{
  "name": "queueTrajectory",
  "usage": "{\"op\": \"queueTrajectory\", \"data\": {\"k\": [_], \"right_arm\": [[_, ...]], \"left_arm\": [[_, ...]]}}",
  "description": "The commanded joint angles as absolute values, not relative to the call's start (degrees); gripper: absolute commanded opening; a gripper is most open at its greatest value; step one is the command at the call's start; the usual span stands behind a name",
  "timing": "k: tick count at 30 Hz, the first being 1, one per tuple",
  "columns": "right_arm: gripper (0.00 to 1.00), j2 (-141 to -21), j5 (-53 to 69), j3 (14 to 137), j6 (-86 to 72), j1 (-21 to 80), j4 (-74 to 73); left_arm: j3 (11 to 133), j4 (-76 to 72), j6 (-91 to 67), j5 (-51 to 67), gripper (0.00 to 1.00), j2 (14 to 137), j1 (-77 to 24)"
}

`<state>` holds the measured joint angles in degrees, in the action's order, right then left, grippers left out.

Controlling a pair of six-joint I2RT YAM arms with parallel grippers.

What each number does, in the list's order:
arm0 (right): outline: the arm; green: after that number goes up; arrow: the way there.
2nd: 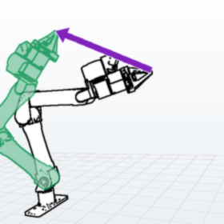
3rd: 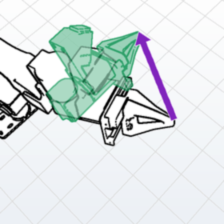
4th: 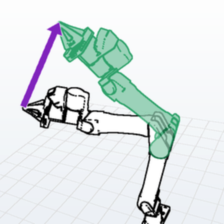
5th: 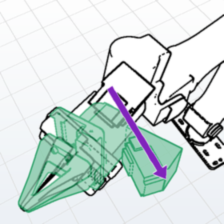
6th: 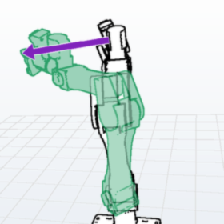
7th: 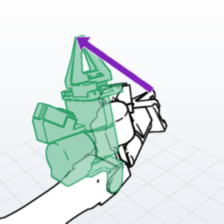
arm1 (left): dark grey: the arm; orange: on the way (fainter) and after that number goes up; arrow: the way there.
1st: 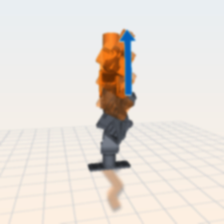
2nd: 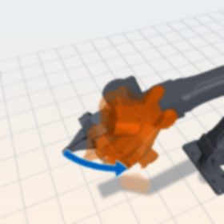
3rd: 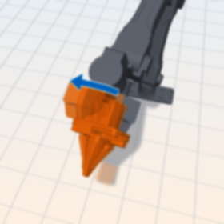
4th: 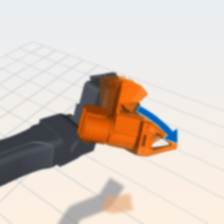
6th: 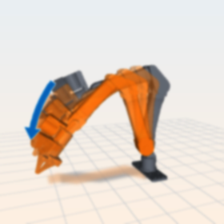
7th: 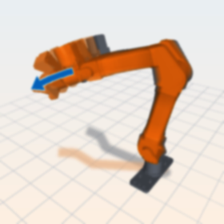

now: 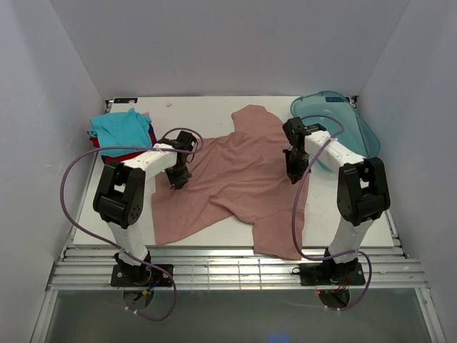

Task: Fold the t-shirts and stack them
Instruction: Flatten the tshirt out

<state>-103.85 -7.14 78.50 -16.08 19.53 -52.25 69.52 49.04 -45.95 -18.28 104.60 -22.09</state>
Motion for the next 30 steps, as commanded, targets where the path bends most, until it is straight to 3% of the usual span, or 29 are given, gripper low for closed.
{"op": "queueTrajectory", "data": {"k": [1,4,9,10,12,14,15,16,20,25,30], "right_arm": [[0.08,-98.80,-8.87,76.47,-18.54,20.13,-56.51],[0.09,-93.18,-9.23,73.49,-20.47,21.09,-58.53],[0.24,-80.53,-11.33,65.77,-25.22,25.04,-61.96],[0.27,-78.94,-11.42,64.44,-26.18,25.74,-63.44],[0.28,-74.21,-11.08,60.23,-29.17,27.77,-65.21],[0.31,-70.16,-10.90,57.32,-32.67,30.48,-67.40],[0.31,-68.92,-10.64,56.09,-33.91,31.63,-68.20],[0.32,-67.95,-10.63,53.90,-35.32,33.99,-69.25],[0.35,-63.82,-9.76,49.24,-40.95,38.66,-69.87],[0.36,-62.75,-8.97,47.11,-44.56,41.92,-69.00],[0.36,-63.89,-9.05,48.34,-45.44,45.35,-68.47]], "left_arm": [[74.52,45.36,-40.00,-16.00,0.00,103.71,-22.32],[76.37,43.42,-36.39,-15.91,0.00,102.22,-22.32],[79.63,44.91,-34.53,-18.10,0.00,96.43,-22.41],[79.63,47.87,-35.50,-18.89,0.04,95.02,-22.41],[78.93,51.57,-37.70,-20.13,0.20,91.42,-22.41],[77.09,56.67,-41.47,-18.47,0.46,88.26,-22.50],[75.69,57.73,-42.70,-17.67,0.66,87.20,-22.41],[72.11,59.14,-45.06,-16.71,0.70,86.06,-22.41],[62.77,60.90,-50.34,-14.59,0.74,79.91,-23.11],[56.70,65.90,-54.83,-19.24,0.74,74.10,-23.82],[48.97,68.29,-62.03,-15.92,0.71,70.32,-25.21]]}}
